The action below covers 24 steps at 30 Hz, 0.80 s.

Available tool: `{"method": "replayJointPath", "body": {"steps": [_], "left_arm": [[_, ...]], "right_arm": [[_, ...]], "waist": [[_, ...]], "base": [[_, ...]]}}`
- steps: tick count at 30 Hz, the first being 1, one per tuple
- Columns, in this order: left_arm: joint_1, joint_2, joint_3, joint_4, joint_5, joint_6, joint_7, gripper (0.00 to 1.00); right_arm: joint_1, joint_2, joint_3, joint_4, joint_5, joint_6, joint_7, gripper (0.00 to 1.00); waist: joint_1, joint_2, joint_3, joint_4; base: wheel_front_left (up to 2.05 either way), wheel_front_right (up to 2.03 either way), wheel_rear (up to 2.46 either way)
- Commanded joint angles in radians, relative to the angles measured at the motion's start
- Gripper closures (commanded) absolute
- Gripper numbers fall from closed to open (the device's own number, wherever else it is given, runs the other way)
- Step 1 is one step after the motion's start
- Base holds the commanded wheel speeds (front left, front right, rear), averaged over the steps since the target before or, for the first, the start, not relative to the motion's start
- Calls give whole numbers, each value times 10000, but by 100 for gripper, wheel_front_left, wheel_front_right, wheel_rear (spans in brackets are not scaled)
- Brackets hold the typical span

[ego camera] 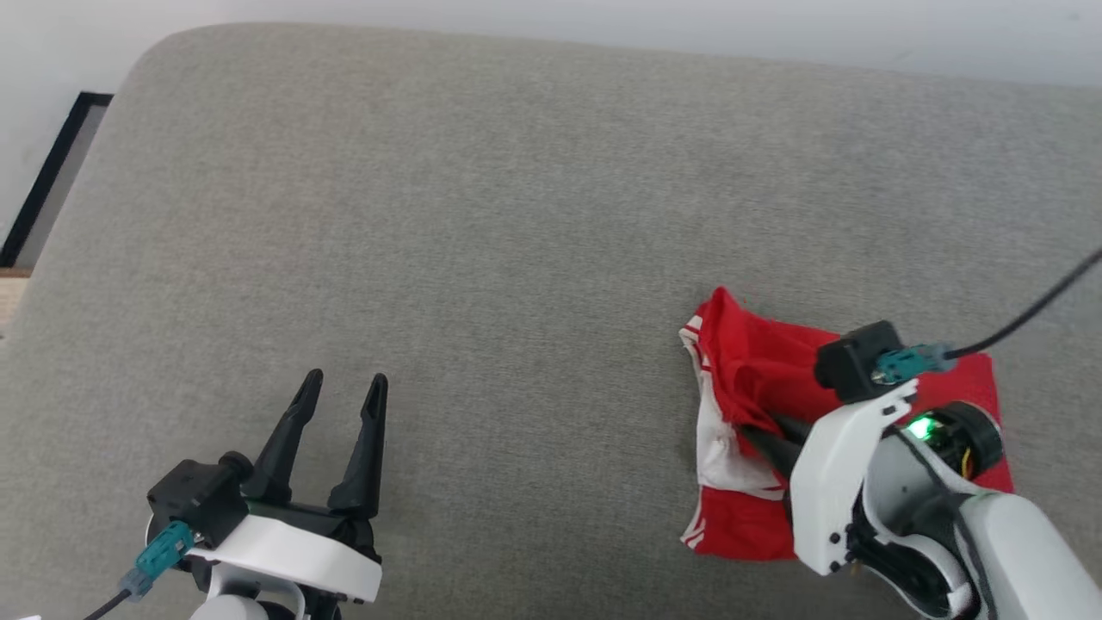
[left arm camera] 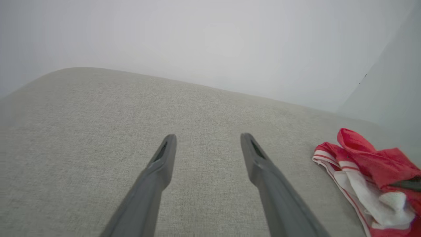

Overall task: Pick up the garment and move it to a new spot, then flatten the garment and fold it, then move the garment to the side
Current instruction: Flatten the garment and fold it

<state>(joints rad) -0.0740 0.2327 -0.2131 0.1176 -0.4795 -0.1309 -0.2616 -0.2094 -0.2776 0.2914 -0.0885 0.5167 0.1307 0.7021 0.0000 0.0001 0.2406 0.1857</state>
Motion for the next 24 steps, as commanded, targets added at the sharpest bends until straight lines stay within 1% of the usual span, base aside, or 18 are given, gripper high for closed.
{"method": "replayJointPath", "body": {"steps": [1,4,7,8,9,10,11,14,17,20,24], "left_arm": [[-122,30,-15,4,-32,9,-44,0],[-184,24,-134,34,-106,9,-44,0],[-199,38,-214,56,-160,9,-44,0],[-179,46,-200,71,-184,9,-43,0],[-151,53,-172,85,-218,9,-44,0],[-106,60,-144,96,-242,9,-43,0],[-33,61,-115,107,-239,9,-43,0],[124,82,-96,139,-255,9,-43,0],[207,100,-3,117,-230,9,-43,0],[305,130,19,109,-295,9,-44,0],[314,201,-81,120,-365,9,-44,0]], "right_arm": [[-85,41,66,120,23,0,-101,100],[-161,-70,189,639,-68,0,-299,100],[-139,-147,65,1156,-142,0,-582,100],[-134,-191,77,1255,-153,0,-671,93],[-132,-193,93,1335,-120,0,-769,67],[-116,-151,65,1377,-40,0,-853,32],[-102,-122,51,1388,40,0,-926,0],[-137,-101,-74,1178,278,0,-1114,0],[-229,-226,-384,819,439,0,-1337,0],[-214,-573,-696,525,635,-1,-1588,0],[-174,-1093,-1208,683,934,-1,-2283,0]], "waist": [[0,-1,27,108],[0,-1,29,279],[0,-1,-3,401],[0,-1,-14,418],[0,-1,-31,418],[0,-1,-58,406],[0,-1,-93,380],[0,-1,-194,232],[0,-1,-302,21],[0,-1,-411,-207],[0,-1,-525,-462]], "base": [[0,0,0],[0,0,0],[0,0,0],[0,0,0],[0,0,0],[0,0,0],[0,0,0],[0,0,0],[0,0,0],[0,0,0],[0,0,0]]}}
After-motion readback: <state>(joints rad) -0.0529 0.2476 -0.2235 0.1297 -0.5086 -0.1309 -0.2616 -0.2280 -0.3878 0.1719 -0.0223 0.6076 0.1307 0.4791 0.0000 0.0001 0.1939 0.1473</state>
